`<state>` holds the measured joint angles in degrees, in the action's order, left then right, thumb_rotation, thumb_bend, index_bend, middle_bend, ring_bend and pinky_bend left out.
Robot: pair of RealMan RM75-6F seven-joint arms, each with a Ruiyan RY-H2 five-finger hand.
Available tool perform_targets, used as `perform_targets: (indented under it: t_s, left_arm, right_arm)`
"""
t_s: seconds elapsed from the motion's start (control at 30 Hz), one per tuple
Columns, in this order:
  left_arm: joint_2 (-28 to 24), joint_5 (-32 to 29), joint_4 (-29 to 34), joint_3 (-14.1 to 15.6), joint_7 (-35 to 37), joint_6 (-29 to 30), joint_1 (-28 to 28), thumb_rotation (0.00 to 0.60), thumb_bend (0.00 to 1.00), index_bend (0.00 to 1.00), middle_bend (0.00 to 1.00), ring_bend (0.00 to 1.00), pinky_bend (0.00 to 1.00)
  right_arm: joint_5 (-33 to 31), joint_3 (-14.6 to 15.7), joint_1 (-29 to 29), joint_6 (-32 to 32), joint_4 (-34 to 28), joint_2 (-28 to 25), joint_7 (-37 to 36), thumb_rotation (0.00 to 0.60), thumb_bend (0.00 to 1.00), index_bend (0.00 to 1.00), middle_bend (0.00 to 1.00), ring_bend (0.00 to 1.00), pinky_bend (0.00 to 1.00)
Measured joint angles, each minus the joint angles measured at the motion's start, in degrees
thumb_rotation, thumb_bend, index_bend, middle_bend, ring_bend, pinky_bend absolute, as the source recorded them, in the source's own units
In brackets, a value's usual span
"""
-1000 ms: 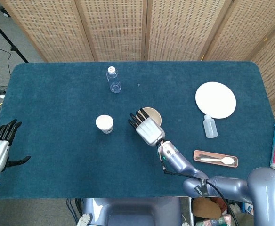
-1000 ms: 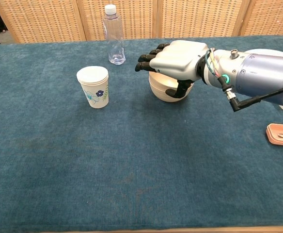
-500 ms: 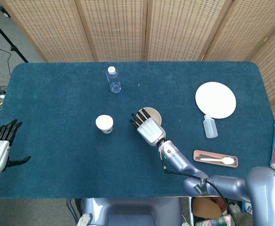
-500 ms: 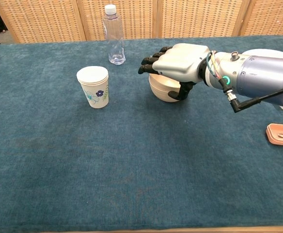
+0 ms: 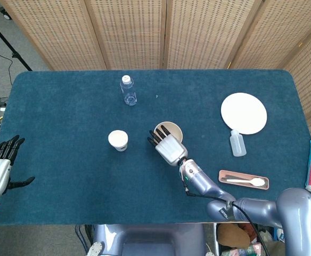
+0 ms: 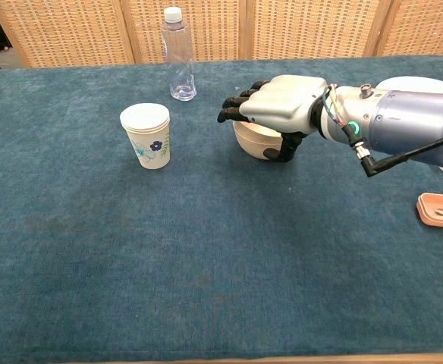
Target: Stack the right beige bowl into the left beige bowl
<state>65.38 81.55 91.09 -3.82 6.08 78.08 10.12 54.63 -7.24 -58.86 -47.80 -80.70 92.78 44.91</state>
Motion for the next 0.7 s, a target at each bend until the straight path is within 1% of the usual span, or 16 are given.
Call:
perform_targets:
  t_s: [0.4, 0.7]
  left_arm:
    - [-0.02, 0.0, 0.0, -0.09, 0.06, 0.27, -0.1, 0.6, 0.0, 0.0, 0.0, 0.0, 0.0]
    - [-0.02, 0.17, 0.05, -0.04, 0.06, 0.45, -0.18, 0.6, 0.0, 0.0, 0.0, 0.0, 0.0]
  right_arm:
    - [0.5, 0.85, -0.3, 0.71, 1.69, 0.6, -1.61, 0.6, 0.51, 0.0, 0.0, 0.0, 0.0]
    - [0.5, 1.97, -0.31, 0.74, 2.25, 0.86, -1.36, 0.6, 0.51, 0.0, 0.0, 0.0, 0.0]
